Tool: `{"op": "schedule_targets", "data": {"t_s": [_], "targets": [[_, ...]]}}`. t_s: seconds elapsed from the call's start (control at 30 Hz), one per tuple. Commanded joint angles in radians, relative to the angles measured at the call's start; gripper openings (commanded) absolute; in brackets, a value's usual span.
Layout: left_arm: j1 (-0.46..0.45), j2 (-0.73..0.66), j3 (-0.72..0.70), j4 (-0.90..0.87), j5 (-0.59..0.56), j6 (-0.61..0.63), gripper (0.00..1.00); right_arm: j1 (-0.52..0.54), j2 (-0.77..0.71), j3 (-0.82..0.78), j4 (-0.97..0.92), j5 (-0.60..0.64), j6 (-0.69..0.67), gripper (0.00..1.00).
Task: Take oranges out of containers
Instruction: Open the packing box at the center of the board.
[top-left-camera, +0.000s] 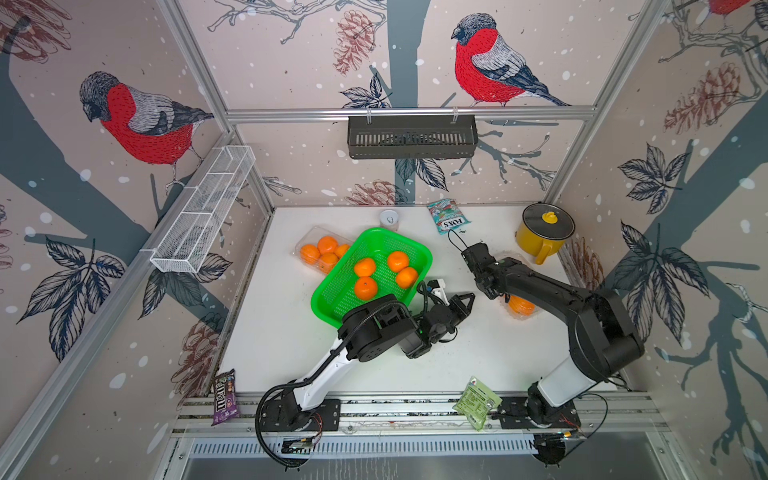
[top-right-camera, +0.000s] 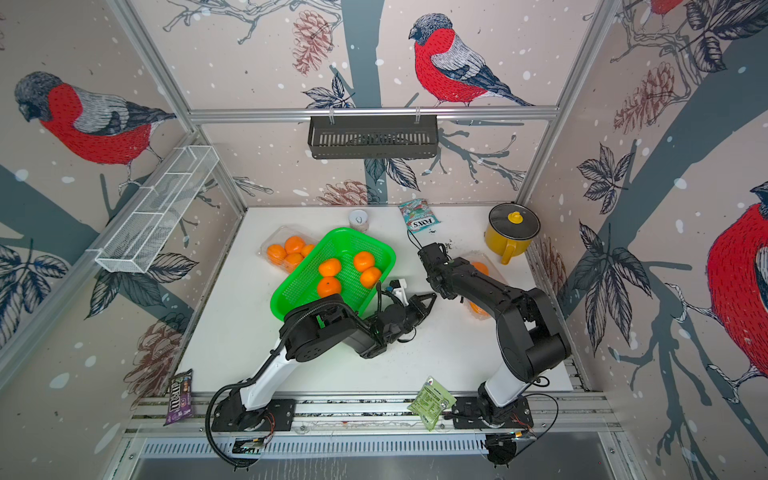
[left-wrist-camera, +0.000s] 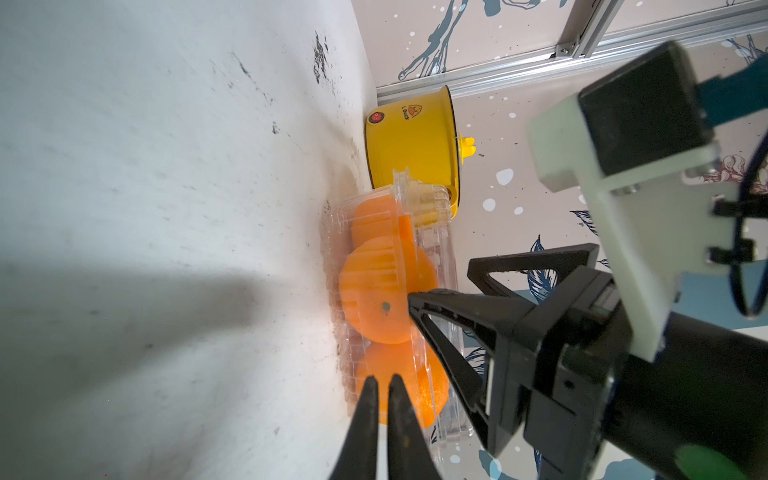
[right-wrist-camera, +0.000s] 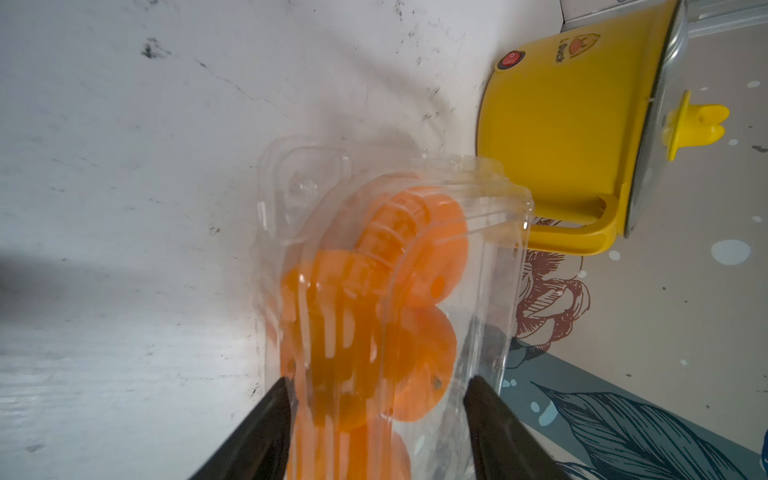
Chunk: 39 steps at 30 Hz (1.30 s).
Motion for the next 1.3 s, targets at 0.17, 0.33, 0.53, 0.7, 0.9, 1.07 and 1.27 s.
{"op": "schedule_targets", "data": {"t_s": [0.17,0.33,0.53,0.7,0.9,1.07,1.27], "targets": [[0.003,0.003,-0.003,0.057,0.009,-0.003,0.09,0.01,0.062,0.014,-0.001,0.089,0.034,0.5],[0.003,-0.002,-0.005,0.055,0.01,-0.001,0.13,0.018,0.063,0.034,-0.022,0.085,0.045,0.25],[0.003,-0.009,-0.003,0.05,0.022,0.007,0.25,0.016,-0.038,0.027,-0.027,-0.027,0.062,0.12],[0.002,-0.024,-0.003,0.035,0.033,0.024,0.33,0.019,-0.106,-0.007,-0.023,-0.104,0.074,0.06],[-0.004,-0.054,-0.024,0.05,0.047,0.037,0.39,0.045,-0.145,-0.051,-0.027,-0.184,0.13,0.06],[-0.011,-0.08,-0.021,0.036,0.07,0.056,0.42,0.058,-0.177,-0.081,-0.016,-0.247,0.164,0.06],[-0.021,-0.058,0.047,-0.034,0.085,0.059,0.42,0.058,-0.217,-0.073,-0.027,-0.303,0.173,0.05]]}}
